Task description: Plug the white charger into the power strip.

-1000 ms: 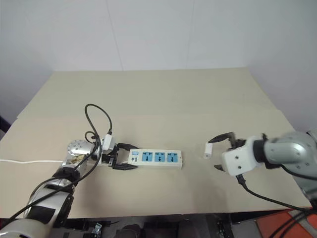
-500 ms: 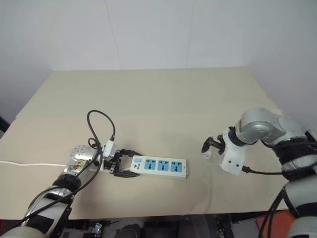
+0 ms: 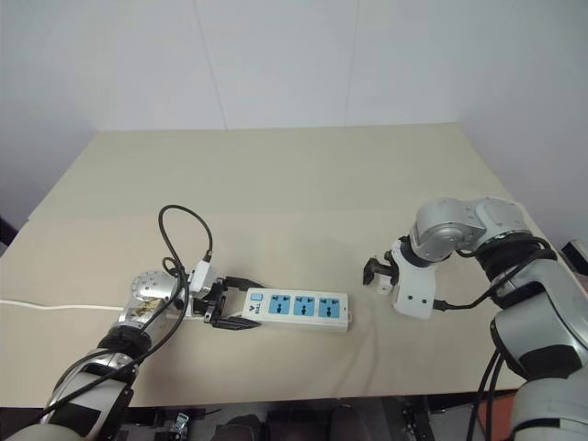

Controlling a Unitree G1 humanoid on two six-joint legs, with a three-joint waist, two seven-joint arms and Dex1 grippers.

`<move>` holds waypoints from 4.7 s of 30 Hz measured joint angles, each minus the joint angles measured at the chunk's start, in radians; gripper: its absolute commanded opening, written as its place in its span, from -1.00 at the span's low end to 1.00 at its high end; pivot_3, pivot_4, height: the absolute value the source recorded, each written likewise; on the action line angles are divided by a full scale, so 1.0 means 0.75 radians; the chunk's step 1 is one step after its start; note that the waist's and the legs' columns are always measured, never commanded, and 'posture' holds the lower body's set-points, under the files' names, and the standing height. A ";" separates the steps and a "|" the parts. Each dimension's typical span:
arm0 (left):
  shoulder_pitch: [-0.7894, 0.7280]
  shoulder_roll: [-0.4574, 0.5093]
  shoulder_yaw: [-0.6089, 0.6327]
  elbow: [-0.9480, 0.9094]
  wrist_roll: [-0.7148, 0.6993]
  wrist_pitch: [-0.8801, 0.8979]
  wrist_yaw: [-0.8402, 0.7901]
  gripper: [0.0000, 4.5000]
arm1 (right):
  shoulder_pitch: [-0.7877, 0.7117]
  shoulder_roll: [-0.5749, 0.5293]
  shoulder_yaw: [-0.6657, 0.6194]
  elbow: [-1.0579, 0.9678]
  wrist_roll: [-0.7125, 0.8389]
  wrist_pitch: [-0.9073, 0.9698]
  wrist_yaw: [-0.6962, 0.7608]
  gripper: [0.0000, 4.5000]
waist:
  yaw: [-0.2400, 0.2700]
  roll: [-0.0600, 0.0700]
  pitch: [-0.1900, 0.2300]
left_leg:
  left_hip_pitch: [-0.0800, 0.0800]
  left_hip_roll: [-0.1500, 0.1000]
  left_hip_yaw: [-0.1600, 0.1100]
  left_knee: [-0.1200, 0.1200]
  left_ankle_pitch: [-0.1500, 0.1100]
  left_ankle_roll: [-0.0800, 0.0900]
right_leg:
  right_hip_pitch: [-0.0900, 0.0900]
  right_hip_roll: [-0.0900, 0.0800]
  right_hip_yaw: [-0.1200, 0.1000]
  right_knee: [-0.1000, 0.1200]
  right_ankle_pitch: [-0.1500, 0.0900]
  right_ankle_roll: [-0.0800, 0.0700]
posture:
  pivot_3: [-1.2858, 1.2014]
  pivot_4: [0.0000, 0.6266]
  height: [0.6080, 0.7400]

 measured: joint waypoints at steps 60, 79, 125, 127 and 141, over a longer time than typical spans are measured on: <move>0.034 0.006 -0.004 -0.098 0.087 0.073 0.000 0.45 | 0.411 -0.098 -0.330 -0.828 1.225 1.652 0.105 -0.49 | 0.004 0.001 0.000 | 0.000 0.000 -0.002 0.001 -0.001 0.001 | -0.001 0.000 0.002 0.012 0.000 -0.001 | 0.03 -0.52 1.00; -0.012 -0.019 0.000 0.013 0.163 -0.095 0.068 0.45 | 0.792 0.337 -0.811 -1.301 1.718 2.679 -0.513 -0.49 | 0.011 0.005 -0.006 | 0.004 -0.001 -0.003 0.002 -0.001 0.001 | 0.004 0.000 0.000 0.011 0.000 -0.001 | 0.03 -0.52 1.00; -0.046 -0.031 0.019 0.085 0.162 -0.003 0.033 0.45 | 0.794 0.725 -0.683 -0.831 1.456 2.260 0.021 -0.49 | 0.006 0.005 -0.010 | 0.006 0.000 -0.005 0.002 -0.001 0.001 | 0.004 0.001 -0.001 0.013 0.000 -0.001 | 0.03 -0.52 1.00; -0.046 -0.030 0.019 0.084 0.162 -0.001 0.033 0.45 | 0.798 0.725 -0.683 -0.821 1.440 2.251 0.022 -0.49 | 0.006 0.005 -0.010 | 0.006 0.000 -0.005 0.002 -0.001 0.001 | 0.004 0.001 -0.001 0.013 0.000 -0.001 | 0.03 -0.52 1.00; -0.046 -0.029 0.019 0.075 0.164 0.022 0.033 0.45 | 0.845 0.721 -0.683 -0.831 1.412 2.211 0.029 -0.49 | 0.006 0.005 -0.010 | 0.006 0.000 -0.005 0.002 -0.001 0.001 | 0.004 0.001 -0.001 0.012 0.000 -0.001 | 0.03 -0.52 1.00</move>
